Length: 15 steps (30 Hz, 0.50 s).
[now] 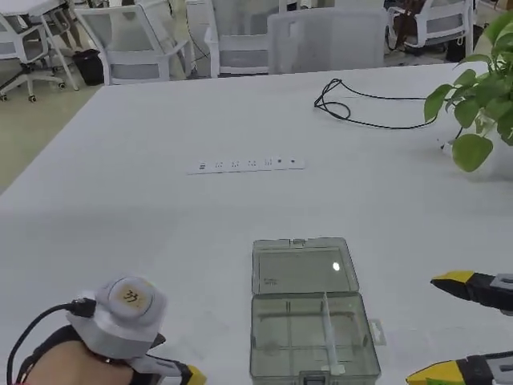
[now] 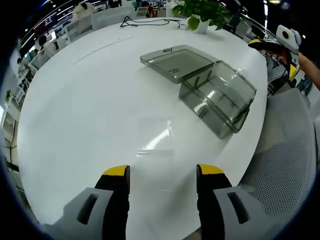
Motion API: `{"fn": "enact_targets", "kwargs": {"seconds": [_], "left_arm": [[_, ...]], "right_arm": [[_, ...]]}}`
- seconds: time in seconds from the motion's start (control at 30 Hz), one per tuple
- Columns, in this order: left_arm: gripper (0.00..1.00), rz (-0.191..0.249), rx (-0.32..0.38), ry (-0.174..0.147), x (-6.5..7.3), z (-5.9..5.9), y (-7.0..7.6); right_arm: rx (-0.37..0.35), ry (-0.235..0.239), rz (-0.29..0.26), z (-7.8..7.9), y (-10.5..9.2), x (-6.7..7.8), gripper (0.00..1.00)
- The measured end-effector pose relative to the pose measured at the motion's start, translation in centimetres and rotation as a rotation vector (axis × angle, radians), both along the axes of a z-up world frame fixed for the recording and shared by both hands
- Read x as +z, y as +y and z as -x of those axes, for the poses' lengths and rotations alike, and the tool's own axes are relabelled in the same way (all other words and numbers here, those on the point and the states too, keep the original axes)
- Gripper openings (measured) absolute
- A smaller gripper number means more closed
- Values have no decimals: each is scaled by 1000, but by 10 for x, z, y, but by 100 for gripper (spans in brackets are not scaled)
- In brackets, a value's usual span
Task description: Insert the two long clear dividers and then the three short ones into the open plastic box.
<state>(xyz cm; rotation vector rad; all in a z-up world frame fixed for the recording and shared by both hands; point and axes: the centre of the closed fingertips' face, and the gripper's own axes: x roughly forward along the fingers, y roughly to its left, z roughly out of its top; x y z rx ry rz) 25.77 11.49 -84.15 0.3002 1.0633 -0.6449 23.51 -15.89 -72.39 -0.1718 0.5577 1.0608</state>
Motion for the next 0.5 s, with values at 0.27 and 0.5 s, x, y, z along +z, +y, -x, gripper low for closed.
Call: {"fn": "enact_targets", "kwargs": {"seconds": [0.27,0.5], "left_arm": [[48,-56,-12,8,-9,1,0],[42,-113,7,21,-9,0,5]], "right_arm": [[10,-17,8,1,-15,-8,91],[-32,-20,-25,-3,-21,-6,89]]}}
